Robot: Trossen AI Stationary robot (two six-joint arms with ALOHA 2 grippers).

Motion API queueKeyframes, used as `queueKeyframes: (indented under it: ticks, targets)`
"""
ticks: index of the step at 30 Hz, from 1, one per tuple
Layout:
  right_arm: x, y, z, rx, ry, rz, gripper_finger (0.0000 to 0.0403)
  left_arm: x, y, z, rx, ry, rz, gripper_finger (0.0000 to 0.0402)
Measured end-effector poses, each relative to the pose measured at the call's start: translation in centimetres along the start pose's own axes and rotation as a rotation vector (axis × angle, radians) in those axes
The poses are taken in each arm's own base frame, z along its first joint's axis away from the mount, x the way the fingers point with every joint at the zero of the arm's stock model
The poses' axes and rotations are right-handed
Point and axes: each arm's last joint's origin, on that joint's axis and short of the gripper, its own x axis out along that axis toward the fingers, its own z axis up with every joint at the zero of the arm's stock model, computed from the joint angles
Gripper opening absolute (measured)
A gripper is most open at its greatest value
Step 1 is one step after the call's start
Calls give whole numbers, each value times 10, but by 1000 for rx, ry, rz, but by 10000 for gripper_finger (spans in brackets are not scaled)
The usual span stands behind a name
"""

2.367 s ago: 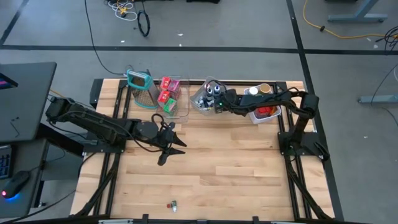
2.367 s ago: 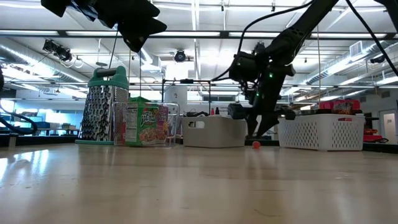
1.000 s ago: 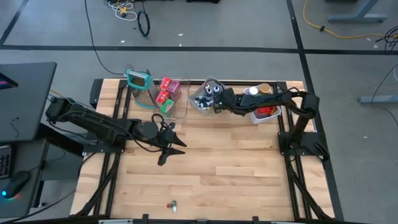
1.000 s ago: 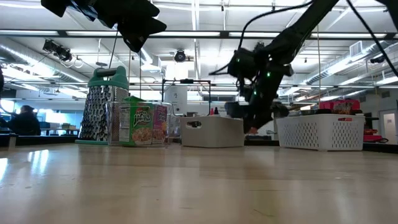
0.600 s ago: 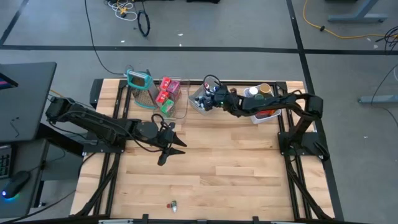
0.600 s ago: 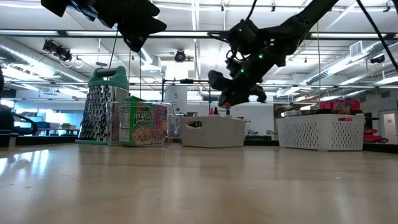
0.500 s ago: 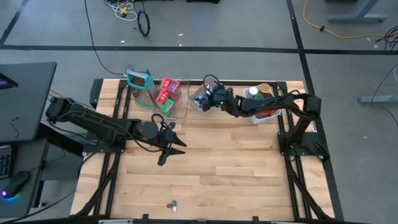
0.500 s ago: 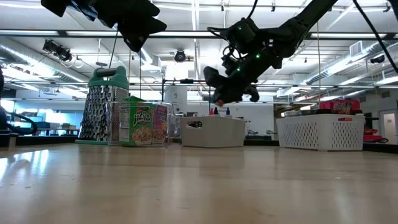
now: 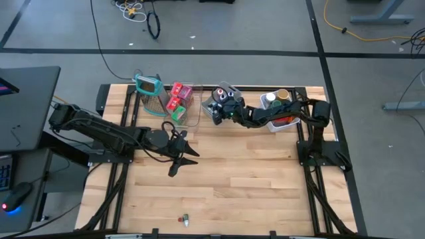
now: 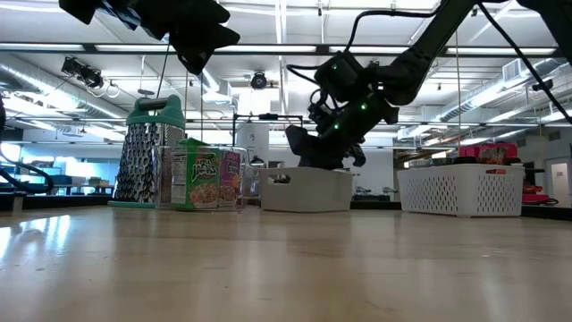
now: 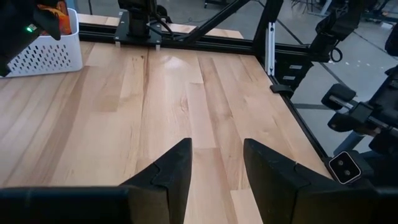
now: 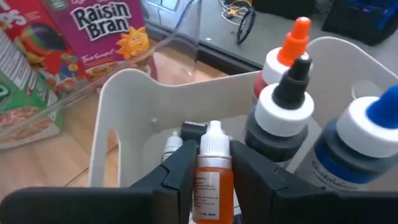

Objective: Pick & Place Kitchen Items
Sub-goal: Put the small orange food coloring bottle into the gray bin, then put the medium red food coloring bottle into the gray bin

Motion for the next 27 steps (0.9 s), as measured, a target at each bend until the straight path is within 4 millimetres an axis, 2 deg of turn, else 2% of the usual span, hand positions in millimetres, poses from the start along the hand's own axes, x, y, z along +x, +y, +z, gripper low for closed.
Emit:
queueKeyframes:
  ticks: [7,17,22,27]
  targets:
    - [0,3,7,-64,-63,25,122,0,0,0,9,-1,0,153]
    - [-2,8,11,-77,-91,130,187,0,0,0,10,-1,0,153]
    - [-7,19,21,-136,-196,306,202,0,-2,0,35,3,-57,153]
    - [-25,43,32,-207,-362,609,197,-1,-12,2,75,-4,-269,153]
